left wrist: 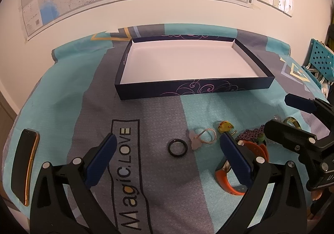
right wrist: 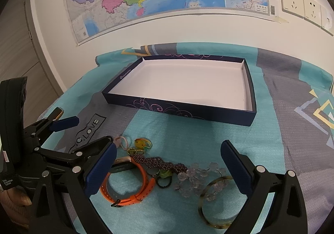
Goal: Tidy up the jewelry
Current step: 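Grasp the orange watch band with the left tool while the right tool grasps the tortoiseshell bangle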
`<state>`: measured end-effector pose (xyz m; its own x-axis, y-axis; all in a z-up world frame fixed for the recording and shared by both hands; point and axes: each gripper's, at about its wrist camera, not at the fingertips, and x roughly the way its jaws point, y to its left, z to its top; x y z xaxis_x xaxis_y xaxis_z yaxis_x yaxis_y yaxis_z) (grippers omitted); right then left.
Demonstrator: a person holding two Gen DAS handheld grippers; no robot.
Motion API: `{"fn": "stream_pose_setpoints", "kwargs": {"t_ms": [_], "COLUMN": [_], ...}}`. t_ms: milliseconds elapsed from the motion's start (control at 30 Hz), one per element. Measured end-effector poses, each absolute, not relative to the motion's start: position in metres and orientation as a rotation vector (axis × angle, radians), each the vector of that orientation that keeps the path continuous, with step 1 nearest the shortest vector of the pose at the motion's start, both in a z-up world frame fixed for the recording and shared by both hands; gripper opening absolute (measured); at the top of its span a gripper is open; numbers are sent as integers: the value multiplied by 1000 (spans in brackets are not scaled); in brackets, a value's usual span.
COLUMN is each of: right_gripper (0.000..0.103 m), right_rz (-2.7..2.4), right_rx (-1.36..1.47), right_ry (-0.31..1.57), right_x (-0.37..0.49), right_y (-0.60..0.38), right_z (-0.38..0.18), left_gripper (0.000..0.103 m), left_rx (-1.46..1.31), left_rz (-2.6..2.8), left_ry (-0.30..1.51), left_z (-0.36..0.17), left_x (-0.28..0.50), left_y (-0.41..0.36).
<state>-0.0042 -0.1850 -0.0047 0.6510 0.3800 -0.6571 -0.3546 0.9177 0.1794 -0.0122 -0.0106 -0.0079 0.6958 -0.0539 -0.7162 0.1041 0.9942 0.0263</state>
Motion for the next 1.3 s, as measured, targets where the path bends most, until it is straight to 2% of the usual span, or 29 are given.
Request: {"fn": "stream_pose_setpoints", "kwargs": {"t_ms": [367, 567, 800, 867, 933, 1000, 1133, 1233, 1300], "right_gripper": [96, 88, 69, 69, 64, 54, 48, 38, 23], "right_rz": [374, 339, 339, 341, 345, 350, 352, 342, 336], "right_rx": [36, 45, 53, 50, 50, 51, 30, 7, -3], "right_ry": [780, 829, 880, 887, 886, 891, 896, 892, 890], "right_x": [-8, -14, -21, -21, -20, -19, -18, -18, -18], "right_y": [-213, -244, -262, -261, -261, -262, -261, -262, -264], "right_z": [-8, -18, -32, -34, -35, -37, -38, -39, -40], "left_gripper": [97, 96, 74, 68, 59, 50, 35, 27, 22], "left_rx": [69, 102, 124, 122, 122, 126, 126, 112, 94], "left_rz": [-154, -239, -353, -377, -403, -413, -448, -459, -469], "left_ry": [802, 801, 828, 829, 836, 849, 898, 917, 920], "left_z": [-8, -10, -17, -17, -17, -19, -28, -33, -33], "left_x": [-16, -26, -36, -37, -34, -33, -28, -25, -23], "left_y": [-11, -14, -24, -27, -31, -35, -41, -39, -36]}}
